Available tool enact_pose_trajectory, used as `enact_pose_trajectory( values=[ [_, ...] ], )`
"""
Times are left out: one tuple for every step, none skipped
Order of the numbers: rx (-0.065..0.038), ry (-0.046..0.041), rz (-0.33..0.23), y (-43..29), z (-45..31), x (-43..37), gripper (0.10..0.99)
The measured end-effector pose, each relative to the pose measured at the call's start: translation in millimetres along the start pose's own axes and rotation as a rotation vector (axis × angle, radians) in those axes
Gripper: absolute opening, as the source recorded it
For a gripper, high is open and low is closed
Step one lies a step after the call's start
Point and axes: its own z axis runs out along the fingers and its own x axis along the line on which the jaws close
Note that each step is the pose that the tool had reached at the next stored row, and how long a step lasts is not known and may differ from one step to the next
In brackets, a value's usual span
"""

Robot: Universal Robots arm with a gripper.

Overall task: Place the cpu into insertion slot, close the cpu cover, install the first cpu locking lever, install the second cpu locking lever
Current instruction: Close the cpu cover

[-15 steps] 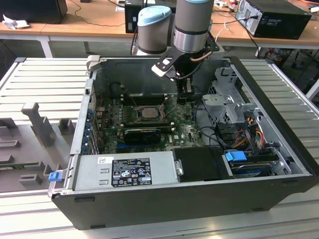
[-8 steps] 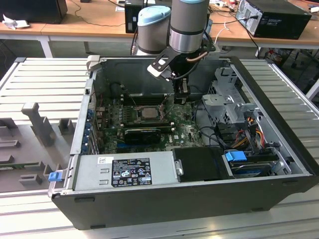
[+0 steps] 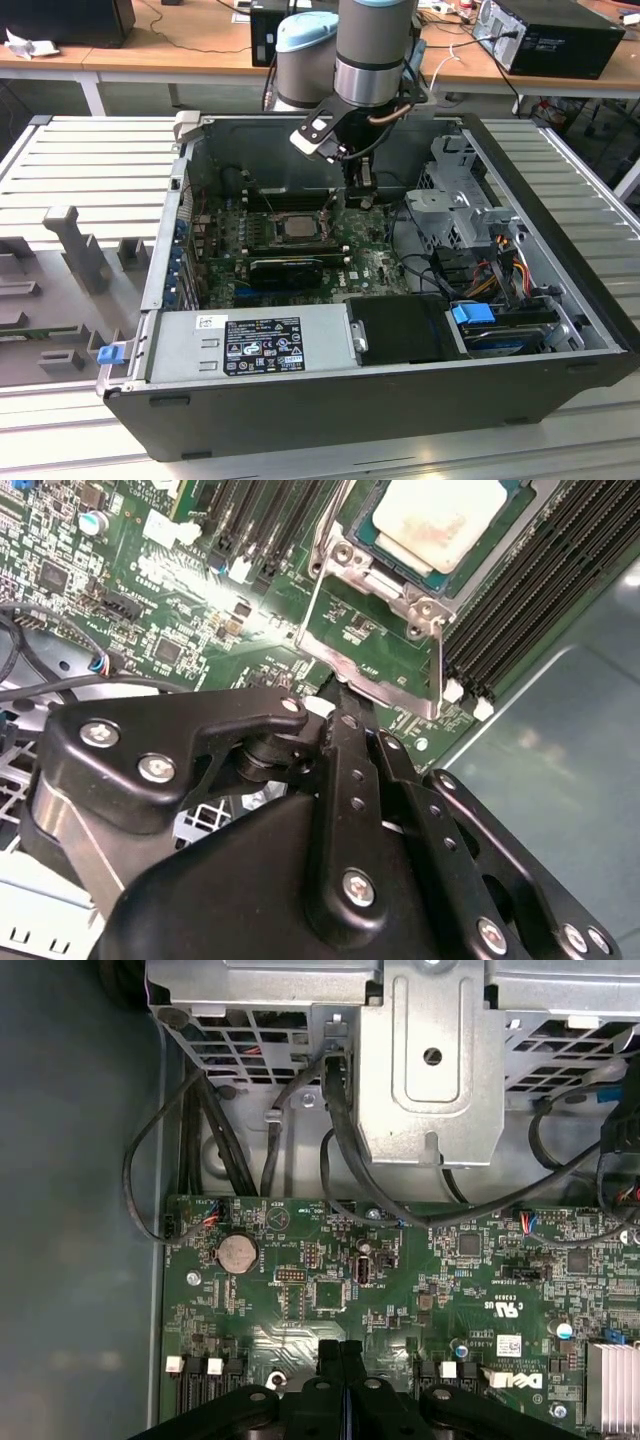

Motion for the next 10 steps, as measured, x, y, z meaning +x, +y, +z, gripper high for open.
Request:
enact_pose_trajectory(
  values=[
    [0.0,0.0001,0.0,-0.5,0.0,0.0,0.106],
    [0.0,0.0,0.0,-1.2,-0.1,0.0,0.106],
    [0.0,0.0001,0.0,-2.7,-0.1,0.1,0.106],
    [0.0,0.0,0.0,-3.7,-0.2,0.1,0.106],
    [0.0,0.0,0.0,-5.3,-0.2,0.1,0.106],
    [0.0,0.0,0.0,-7.4,-0.3,0.1,0.106],
    [0.0,0.0,0.0,-9.2,-0.4,0.2,0.106],
    [0.0,0.0,0.0,-12.0,-0.5,0.3,0.106],
    [0.0,-0.0001,0.0,-16.1,-0.7,0.3,0.106],
    [0.0,0.0,0.0,-19.2,-0.9,0.4,0.106]
  ],
)
